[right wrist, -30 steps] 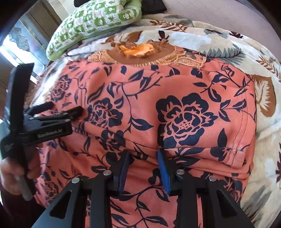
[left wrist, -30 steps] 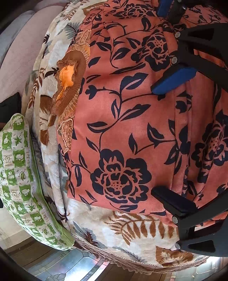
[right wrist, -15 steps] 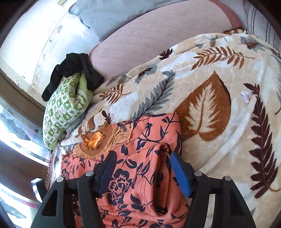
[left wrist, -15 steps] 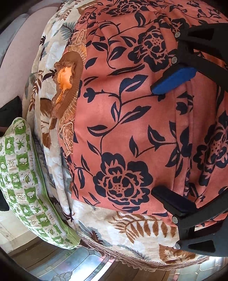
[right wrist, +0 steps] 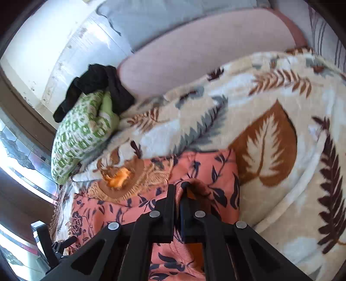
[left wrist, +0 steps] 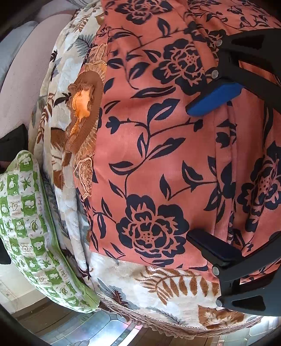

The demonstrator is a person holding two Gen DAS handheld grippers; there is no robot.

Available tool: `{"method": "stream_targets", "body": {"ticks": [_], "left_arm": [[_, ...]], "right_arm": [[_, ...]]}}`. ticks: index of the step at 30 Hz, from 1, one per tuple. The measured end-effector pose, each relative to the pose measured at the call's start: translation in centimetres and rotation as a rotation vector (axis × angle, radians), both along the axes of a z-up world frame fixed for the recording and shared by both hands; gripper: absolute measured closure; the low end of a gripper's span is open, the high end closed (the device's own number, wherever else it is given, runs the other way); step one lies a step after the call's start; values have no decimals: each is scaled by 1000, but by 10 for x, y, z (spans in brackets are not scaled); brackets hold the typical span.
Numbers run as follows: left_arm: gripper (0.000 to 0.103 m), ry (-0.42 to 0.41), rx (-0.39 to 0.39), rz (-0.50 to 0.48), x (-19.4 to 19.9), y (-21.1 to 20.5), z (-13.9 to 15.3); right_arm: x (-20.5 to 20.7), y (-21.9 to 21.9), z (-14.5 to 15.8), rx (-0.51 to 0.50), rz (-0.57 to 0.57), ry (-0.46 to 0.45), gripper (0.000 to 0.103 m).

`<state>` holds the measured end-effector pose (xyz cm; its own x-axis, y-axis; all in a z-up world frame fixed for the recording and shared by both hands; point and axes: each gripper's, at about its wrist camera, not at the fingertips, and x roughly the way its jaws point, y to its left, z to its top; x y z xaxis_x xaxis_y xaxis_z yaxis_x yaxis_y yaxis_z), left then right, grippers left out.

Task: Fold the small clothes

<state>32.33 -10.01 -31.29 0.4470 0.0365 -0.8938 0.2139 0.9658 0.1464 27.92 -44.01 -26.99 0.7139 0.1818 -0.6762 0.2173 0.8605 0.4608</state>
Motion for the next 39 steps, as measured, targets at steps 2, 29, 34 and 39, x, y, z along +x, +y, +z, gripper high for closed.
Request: {"method": "stream_targets", "body": {"ticks": [2,29,34,39], "left_arm": [[0,-5,16,-16,-1,-3,-1],[0,-13,57,73,11,15,0],[0,-104,87,133,13,26,17],[0,-91,164,225,27,48,10]], "right_arm": [[-8,1,12,-39,-18,-32,100],[3,64,-66,-43,179,363,95],[-2,58,-54,19,139,280,95],[-3,86,-40,27,236,180,95]]}}
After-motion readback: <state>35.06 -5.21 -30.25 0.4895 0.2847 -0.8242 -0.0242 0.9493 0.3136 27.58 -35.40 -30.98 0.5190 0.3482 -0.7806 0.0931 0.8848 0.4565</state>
